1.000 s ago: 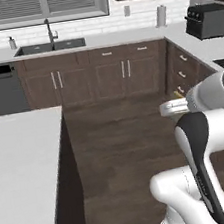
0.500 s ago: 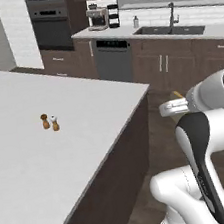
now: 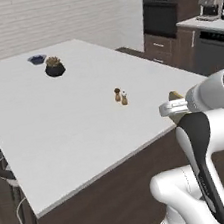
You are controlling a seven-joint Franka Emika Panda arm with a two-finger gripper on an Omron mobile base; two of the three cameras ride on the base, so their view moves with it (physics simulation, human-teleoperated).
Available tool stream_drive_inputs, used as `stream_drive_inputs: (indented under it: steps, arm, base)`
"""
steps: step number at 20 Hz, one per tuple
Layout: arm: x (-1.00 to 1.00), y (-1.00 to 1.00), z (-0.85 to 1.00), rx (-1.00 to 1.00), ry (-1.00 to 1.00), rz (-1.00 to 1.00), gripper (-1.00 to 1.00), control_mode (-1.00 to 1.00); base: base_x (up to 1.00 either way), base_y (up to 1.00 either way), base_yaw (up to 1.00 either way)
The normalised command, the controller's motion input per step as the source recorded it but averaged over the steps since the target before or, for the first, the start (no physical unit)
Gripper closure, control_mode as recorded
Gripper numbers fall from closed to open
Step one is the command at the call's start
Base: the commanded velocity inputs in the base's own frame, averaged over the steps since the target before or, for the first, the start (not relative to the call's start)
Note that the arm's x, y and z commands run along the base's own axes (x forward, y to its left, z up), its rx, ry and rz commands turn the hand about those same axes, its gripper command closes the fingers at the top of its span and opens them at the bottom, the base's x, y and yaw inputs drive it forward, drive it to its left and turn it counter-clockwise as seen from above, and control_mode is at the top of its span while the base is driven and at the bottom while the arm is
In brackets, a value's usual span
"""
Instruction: Start the toaster. Once the lever pops up, take the bread to the plate on the dining counter.
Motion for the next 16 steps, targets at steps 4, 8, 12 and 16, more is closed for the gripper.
stream_drive_inputs:
  steps: [4,8,12,16]
  arm:
    - [0.00,0.00,0.00,0.00,0.00,0.00,1.00,1.00]
    - [0.00,0.00,0.00,0.00,0.00,0.00,1.00,1.00]
    - [0.00,0.00,0.00,0.00,0.00,0.00,1.00,1.00]
    - [0.00,0.00,0.00,0.00,0.00,0.00,1.00,1.00]
  base:
    - [-0.07,0.31,0.64]
    - [-0.02,0.89,0.24]
    - [0.00,1.00,0.05]
    - [0.00,1.00,0.01]
